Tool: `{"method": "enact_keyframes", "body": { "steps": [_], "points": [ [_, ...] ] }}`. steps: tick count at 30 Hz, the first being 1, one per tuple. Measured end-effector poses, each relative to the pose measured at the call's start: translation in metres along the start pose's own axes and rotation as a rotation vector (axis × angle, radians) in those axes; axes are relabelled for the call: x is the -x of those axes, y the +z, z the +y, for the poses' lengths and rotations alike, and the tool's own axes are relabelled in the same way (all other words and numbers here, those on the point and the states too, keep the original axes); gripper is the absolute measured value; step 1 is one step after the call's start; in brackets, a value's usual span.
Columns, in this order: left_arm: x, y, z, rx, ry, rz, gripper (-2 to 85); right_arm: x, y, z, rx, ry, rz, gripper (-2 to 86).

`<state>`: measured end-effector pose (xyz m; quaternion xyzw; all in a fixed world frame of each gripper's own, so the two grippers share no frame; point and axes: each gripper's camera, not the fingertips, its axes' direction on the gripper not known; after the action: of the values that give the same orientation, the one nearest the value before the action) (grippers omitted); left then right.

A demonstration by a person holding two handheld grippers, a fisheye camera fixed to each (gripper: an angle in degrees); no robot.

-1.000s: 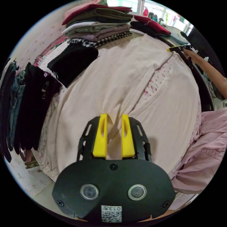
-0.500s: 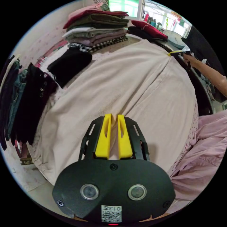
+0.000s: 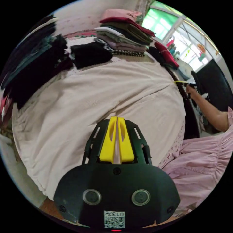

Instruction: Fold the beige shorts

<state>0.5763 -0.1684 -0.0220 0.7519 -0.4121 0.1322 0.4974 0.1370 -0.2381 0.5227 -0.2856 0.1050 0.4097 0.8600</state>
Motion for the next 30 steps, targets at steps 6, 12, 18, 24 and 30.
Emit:
{"method": "enact_keyframes", "body": {
  "steps": [6,12,18,24,30],
  "points": [
    [0.113,-0.067,0.086,-0.112,-0.339,-0.140,3.7,0.060,-0.067,-0.040,-0.229,-0.049,0.058,0.5],
    [0.236,-0.126,0.147,-0.252,-0.660,-0.188,10.3,0.215,-0.081,-0.125,-0.271,-0.427,-0.126,1.5],
    [0.312,-0.134,0.132,-0.158,-0.637,-0.267,14.5,0.386,-0.059,-0.218,-0.206,-0.643,-0.195,3.7],
    [0.360,-0.103,0.120,-0.002,-0.565,-0.181,16.0,0.534,-0.039,-0.294,-0.114,-0.831,-0.215,7.5],
    [0.361,-0.101,0.126,0.096,-0.456,-0.325,8.9,0.621,-0.015,-0.334,0.038,-0.953,-0.254,2.6]
  ]
}}
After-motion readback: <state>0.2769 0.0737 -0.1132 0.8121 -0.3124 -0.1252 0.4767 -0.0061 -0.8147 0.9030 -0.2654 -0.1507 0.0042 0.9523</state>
